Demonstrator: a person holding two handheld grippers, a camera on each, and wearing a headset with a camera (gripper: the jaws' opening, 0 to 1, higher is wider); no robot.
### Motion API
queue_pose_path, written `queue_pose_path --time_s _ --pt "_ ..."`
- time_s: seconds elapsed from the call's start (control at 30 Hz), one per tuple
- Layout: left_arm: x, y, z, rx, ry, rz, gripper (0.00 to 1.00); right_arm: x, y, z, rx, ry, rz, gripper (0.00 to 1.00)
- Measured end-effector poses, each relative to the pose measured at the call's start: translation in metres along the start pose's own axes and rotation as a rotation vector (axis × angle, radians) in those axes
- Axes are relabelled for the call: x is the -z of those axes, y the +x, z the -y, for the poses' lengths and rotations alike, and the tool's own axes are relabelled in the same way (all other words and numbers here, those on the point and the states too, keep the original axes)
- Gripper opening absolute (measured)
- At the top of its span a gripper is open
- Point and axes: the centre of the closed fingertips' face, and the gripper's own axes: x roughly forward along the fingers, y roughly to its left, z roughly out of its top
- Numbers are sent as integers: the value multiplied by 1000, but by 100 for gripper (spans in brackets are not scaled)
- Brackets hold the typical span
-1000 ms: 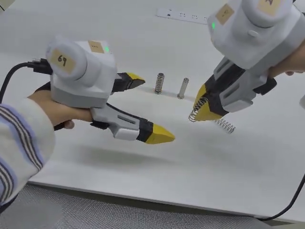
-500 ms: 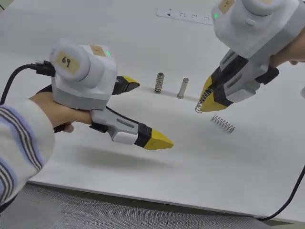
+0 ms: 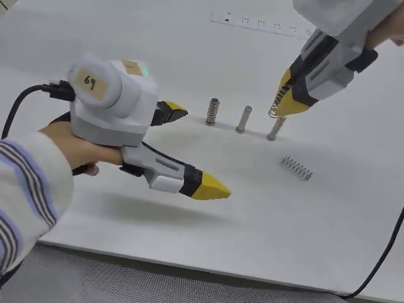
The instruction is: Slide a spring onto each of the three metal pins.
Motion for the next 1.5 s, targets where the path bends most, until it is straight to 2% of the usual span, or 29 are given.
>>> queue_pose_path --time_s 0.27,0.63,0.87,1.17,1.4,1.5 --pt "4 1 3 19 -10 -14 98 -5 3 14 -10 -17 -11 8" --pt "1 1 -3 13 -22 -12 98 -11 8 32 -16 -31 -24 8" --pt "2 -1 -4 9 -28 -14 98 -12 22 42 -38 -38 -35 8" --pt "3 -5 -8 -3 -22 -10 98 -16 32 42 -53 -55 -38 8" --pt "4 -7 -8 -5 -26 -10 98 -12 41 40 -70 -68 -60 8" --pt "5 -8 -9 -7 -30 -15 98 -13 43 40 -67 -55 -47 8"
